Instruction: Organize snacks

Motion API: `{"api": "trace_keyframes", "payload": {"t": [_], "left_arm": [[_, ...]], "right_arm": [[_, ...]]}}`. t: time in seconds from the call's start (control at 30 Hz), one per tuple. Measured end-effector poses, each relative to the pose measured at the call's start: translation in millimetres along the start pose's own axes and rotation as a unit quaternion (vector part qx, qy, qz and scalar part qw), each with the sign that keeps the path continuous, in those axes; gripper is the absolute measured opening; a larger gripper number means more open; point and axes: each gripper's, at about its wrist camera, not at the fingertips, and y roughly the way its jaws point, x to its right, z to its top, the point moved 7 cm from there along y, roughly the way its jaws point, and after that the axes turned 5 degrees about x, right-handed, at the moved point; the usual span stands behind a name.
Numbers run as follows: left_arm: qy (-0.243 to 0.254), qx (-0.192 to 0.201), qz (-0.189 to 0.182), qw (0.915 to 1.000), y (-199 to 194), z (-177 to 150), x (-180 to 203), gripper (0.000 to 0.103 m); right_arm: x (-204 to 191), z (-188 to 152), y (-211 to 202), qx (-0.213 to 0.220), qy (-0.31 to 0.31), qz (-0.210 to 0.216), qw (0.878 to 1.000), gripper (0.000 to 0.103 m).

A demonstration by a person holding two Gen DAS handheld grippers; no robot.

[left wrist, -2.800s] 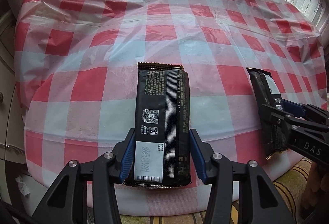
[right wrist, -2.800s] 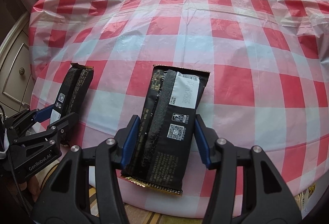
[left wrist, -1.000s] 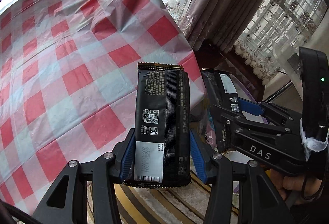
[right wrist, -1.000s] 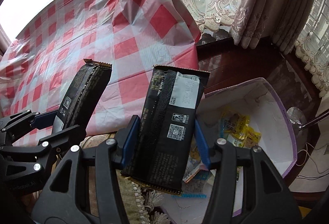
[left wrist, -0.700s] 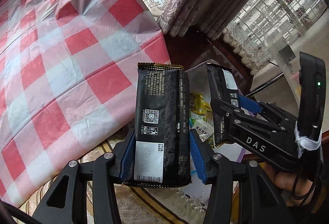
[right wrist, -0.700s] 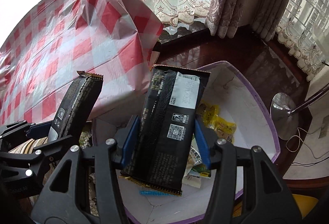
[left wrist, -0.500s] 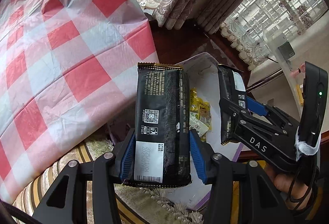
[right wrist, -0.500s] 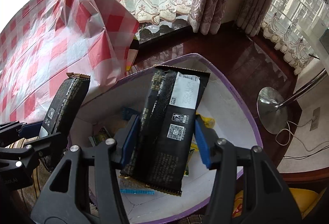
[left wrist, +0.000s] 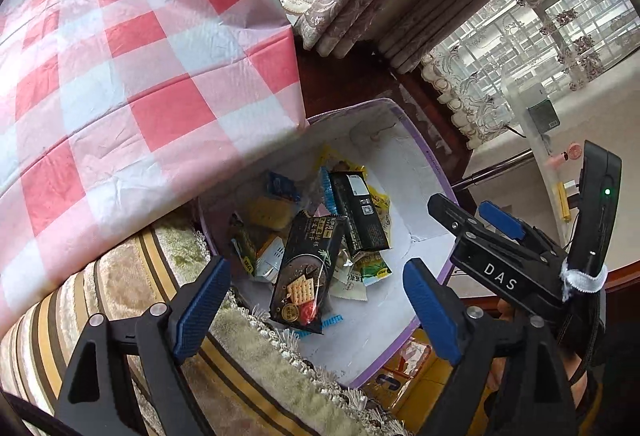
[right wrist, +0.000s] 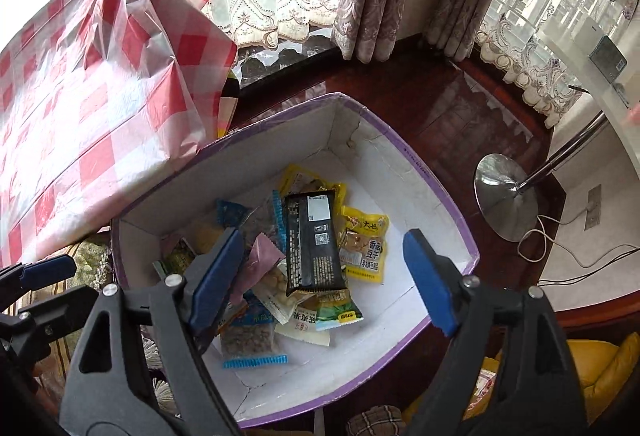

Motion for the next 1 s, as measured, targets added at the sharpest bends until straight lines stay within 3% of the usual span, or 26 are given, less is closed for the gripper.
{"api": "trace_keyframes", "payload": {"t": [0.07, 0.23, 0.5, 1.0], "left_arm": [[-0.014, -0.008, -0.006, 0.9998, -7.0, -13.7, -1.7, 0.102], [0.006, 0.013, 0.016, 0.9998, -27.9, -32.2, 6.5, 0.103], [0.049, -0.003, 0.078, 0.9957, -20.8, -40.2, 10.8, 0.103], [0.033, 0.003, 0.057, 0.9978, -22.2, -38.2, 6.8, 0.103]], "right_arm": [[0.0, -3.8, -8.3, 0.002, 0.007, 0.0, 1.0, 0.086], [-1.4, -18.1, -26.3, -0.001, 0.001, -0.009, 1.0, 0.086], [7.8, -27.7, -44.9, 0.0, 0.003, -0.028, 1.0, 0.086], [10.9, -29.9, -45.8, -0.003, 0.007, -0.027, 1.0, 0.086]]}}
